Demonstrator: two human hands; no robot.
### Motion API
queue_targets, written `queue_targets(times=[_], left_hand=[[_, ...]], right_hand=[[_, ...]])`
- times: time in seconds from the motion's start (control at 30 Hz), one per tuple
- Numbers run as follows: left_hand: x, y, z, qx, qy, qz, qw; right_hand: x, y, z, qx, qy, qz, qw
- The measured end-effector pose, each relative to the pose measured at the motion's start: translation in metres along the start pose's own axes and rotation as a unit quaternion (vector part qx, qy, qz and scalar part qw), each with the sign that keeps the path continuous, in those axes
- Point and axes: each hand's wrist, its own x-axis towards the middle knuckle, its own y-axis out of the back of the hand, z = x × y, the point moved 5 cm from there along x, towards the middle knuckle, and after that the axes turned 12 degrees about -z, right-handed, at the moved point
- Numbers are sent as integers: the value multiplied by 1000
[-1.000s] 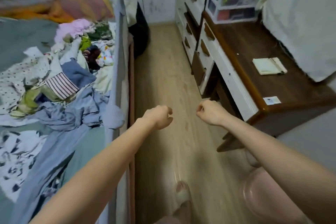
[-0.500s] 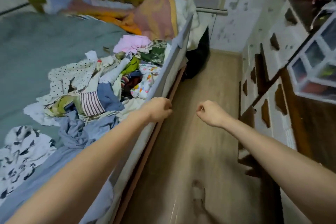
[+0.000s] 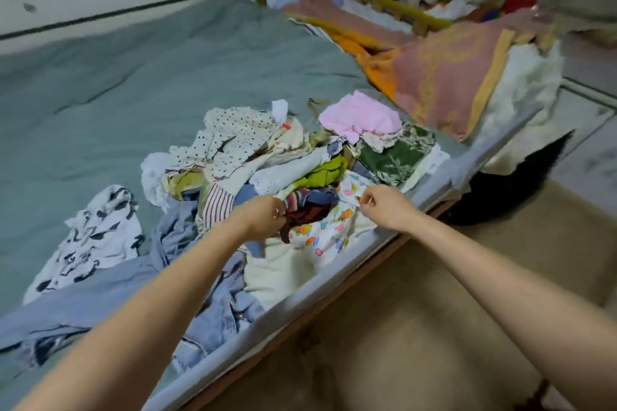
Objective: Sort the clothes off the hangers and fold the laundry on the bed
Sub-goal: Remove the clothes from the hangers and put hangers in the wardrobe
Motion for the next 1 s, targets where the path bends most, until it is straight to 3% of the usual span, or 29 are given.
queue_targets(times=[0.3,0.47,0.7,1.0], left_hand=[[125,73,-33,-34,89,-4,995],[173,82,-46,-81,154,-23,984],[238,108,-56,-171,220,21,960],[289,138,-111,-267,289,78,916]], right_hand=[[153,79,7,-15,45,-26,999],[236,102,10,-37,88,-86,992],[354,134,11,-46,135,-150,978],[471,137,-22,-63,165,-151,973]])
